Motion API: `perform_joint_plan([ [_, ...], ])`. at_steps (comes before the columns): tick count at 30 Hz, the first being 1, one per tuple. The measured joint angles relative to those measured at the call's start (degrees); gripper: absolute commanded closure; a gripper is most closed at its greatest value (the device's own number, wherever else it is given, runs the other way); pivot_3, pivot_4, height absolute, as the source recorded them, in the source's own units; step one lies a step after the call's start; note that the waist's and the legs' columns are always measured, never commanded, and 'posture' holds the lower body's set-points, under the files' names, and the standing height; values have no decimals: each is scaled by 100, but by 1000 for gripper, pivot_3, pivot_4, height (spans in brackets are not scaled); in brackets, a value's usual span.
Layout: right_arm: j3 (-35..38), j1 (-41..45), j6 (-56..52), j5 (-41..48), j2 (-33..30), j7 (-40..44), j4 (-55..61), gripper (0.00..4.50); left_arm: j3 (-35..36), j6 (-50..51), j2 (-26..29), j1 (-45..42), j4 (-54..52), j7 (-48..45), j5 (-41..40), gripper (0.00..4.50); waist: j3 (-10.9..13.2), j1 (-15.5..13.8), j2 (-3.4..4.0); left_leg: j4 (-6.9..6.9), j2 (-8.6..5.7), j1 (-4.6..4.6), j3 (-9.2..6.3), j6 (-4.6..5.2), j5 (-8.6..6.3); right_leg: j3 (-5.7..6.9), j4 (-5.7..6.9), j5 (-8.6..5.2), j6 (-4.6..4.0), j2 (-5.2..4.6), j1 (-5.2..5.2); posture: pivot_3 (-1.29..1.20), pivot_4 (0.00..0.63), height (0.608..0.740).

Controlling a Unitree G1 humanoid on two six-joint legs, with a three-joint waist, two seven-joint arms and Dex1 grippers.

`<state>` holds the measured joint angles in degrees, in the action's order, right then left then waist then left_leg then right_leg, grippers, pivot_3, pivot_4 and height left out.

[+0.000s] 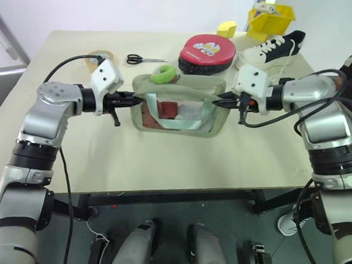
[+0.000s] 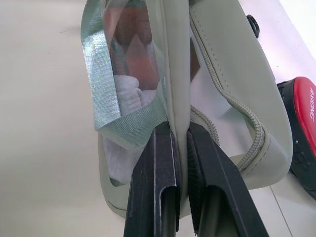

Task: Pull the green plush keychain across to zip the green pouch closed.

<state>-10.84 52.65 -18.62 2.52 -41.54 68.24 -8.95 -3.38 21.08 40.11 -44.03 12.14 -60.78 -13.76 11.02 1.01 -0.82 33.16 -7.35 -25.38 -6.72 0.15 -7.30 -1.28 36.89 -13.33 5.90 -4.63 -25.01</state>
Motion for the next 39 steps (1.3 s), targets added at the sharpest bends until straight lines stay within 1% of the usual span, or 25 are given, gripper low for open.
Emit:
perform_joint_plan([
  [2,0,5,-62,10,-6,16,1,3295,-1,50,-1,0,-42,14,6,4500,0,0,0,0,0,0,0,0,0,0,0,0,0,0,0,0,150,740],
  [5,-2,79,-118,49,-88,200,-32,1774,-3,78,-5,0,-79,64,37,4500,0,0,1,0,0,0,0,0,0,0,0,0,0,0,0,0,150,740],
  [6,-28,213,-58,37,-157,294,-134,1458,-2,84,-4,0,-80,80,55,4500,1,0,1,0,0,-1,1,0,0,0,0,0,0,0,0,0,150,740],
  [8,-33,534,59,-15,-260,394,-336,439,-1,95,-3,0,-95,103,60,4500,1,7,2,-1,0,-1,1,0,0,0,-1,0,0,0,-1,0,150,740],
  [9,-34,754,130,-30,-278,454,-471,41,-1,100,-3,0,-105,106,61,4500,1,15,2,-4,0,0,2,0,0,0,-1,0,0,0,-2,0,150,740],
  [12,-36,1260,297,-43,-169,541,-670,41,0,105,6,1,-120,107,62,4500,1,23,2,-5,2,0,2,-1,0,0,0,0,0,1,-4,0,150,740],
  [14,-25,1517,220,-19,264,358,-787,41,4,104,30,4,-127,106,64,4500,1,55,2,-6,2,2,1,-1,0,-1,3,0,0,2,-4,0,150,740],
  [18,-197,1822,135,53,1433,-66,-986,41,5,103,33,3,-136,109,63,4500,1,118,2,-10,1,-6,-1,-1,5,-2,10,0,1,3,-16,0,150,740],
  [20,-233,1850,133,49,1778,-280,-1215,41,2,102,26,4,-154,106,62,4500,1,99,1,-8,-2,-6,-3,-4,5,-1,10,1,1,5,-15,0,150,740],
  [24,-315,2018,288,-151,2139,-674,-1941,41,3,101,25,5,-155,110,65,4500,1,93,1,-9,-4,-4,-4,-7,5,0,12,1,1,7,-14,0,150,740],
  [27,-358,2059,334,-247,2244,-769,-2335,852,2,99,12,5,-156,116,66,4500,1,104,1,-11,-4,-5,-3,-7,6,-1,14,1,1,8,-18,0,150,740],
  [32,-359,2059,449,-291,2243,-679,-2528,3373,2,93,12,5,-154,122,75,4500,1,138,1,-12,-3,-5,-3,-7,6,-1,15,1,1,9,-19,0,150,740],
  [34,-362,2059,453,-298,2243,-626,-2528,4460,3,89,9,5,-154,124,74,4500,1,147,2,-12,-3,-5,-3,-7,6,-1,15,1,1,9,-19,0,150,740],
  [39,-367,2059,485,-382,2221,-613,-2527,4460,2,77,-33,4,-127,131,75,4500,1,143,2,-12,-3,-5,-3,-8,5,-1,15,1,1,10,-19,0,150,740],
])
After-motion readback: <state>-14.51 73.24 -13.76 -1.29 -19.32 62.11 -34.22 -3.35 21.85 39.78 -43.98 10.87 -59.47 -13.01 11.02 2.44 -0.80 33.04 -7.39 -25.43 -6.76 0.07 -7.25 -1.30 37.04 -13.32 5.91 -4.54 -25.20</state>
